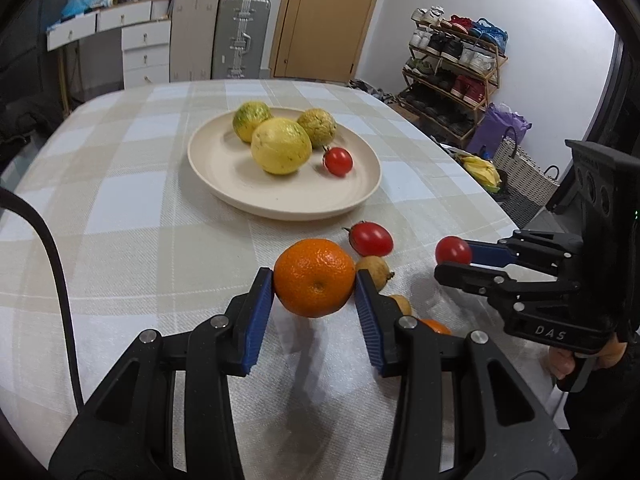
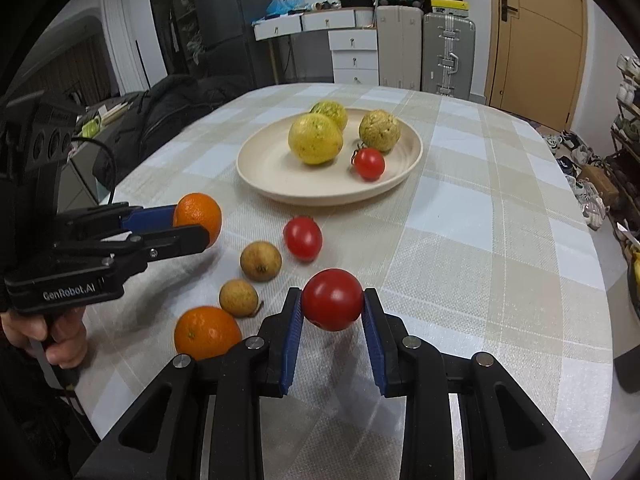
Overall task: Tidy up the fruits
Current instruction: 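Lift the tomato and orange and carry both over the plate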
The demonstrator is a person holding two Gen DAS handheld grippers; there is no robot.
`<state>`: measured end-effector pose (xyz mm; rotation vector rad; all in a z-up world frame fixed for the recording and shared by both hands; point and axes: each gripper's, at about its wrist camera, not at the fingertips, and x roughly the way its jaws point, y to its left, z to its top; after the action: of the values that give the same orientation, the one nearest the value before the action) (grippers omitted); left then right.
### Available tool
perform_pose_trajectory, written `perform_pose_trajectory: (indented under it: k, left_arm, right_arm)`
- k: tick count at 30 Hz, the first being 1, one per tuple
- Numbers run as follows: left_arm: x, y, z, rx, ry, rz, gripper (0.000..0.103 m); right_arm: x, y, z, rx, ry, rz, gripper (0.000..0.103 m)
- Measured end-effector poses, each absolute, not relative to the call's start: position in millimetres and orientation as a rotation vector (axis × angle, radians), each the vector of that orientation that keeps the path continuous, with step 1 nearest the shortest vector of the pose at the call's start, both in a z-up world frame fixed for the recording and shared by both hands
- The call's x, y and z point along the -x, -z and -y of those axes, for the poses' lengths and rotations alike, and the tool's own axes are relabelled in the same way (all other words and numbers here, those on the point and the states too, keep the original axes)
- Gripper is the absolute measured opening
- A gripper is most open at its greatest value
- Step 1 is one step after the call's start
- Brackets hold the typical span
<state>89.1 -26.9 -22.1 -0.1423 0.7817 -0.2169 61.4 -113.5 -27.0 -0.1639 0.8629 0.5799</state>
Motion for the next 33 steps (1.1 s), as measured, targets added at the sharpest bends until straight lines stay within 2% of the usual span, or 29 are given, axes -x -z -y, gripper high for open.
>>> perform_pose_trajectory:
  k: [13,33]
  left_arm:
    - [-87,10,18,0.104,0.135,-0.705,0.038]
    - [-118,-10,1,0.11,0.089,-0.666,0.038]
  right_arm:
    - [-65,7,126,0.016,-0.574,-0.741,0.03]
    - [-108,-1,126,-0.075,-0.536,-0.719,0.03]
